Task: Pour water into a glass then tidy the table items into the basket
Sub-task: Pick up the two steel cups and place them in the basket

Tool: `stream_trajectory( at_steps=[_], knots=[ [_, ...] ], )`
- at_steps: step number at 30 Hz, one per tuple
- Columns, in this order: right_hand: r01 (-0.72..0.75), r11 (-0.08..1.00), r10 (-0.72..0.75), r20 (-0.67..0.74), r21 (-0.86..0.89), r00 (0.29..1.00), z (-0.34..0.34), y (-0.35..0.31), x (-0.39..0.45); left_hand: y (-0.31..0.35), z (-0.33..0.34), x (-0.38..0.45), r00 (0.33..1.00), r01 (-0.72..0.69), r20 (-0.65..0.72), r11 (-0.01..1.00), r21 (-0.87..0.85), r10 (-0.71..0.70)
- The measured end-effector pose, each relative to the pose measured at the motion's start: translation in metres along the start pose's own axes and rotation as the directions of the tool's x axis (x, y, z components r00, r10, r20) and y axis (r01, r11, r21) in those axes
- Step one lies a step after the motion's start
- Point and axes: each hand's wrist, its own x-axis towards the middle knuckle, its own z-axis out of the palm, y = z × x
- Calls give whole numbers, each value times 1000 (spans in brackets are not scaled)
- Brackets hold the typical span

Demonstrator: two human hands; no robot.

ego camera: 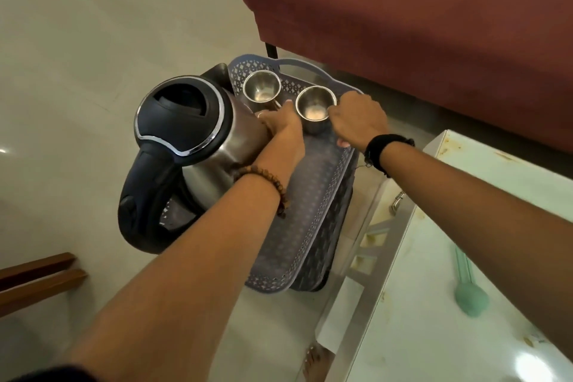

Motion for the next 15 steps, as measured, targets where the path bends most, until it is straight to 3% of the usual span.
stream_trajectory(
  at_steps=[2, 4, 6, 7, 9, 12, 15],
  knots=[
    [45, 997, -36, -121, 67, 992, 0, 4, -18, -6, -1, -20, 996, -67, 55, 998, 12, 66],
    [111, 980, -67, -258, 162, 964, -1, 16, -45, -24, -6, -48, 942, -328, 92, 943, 54, 322],
    [137, 942, -24, -347, 305, 938, 0, 34, -80, -42, -13, -86, 776, -627, 102, 779, 8, 623],
    [115, 913, 38, -362, 390, 932, -1, 49, -101, -56, -11, -109, 708, -697, 144, 717, -9, 691],
    [27, 848, 183, -340, 529, 923, -2, 85, -144, -92, -9, -153, 635, -749, 293, 662, 10, 714],
    [-143, 801, 352, -265, 581, 898, -5, 155, -207, -157, -6, -213, 614, -727, 523, 682, 84, 590],
    [-250, 796, 438, -239, 552, 866, -17, 228, -263, -211, -2, -262, 460, -816, 751, 560, 147, 474]
  ],
)
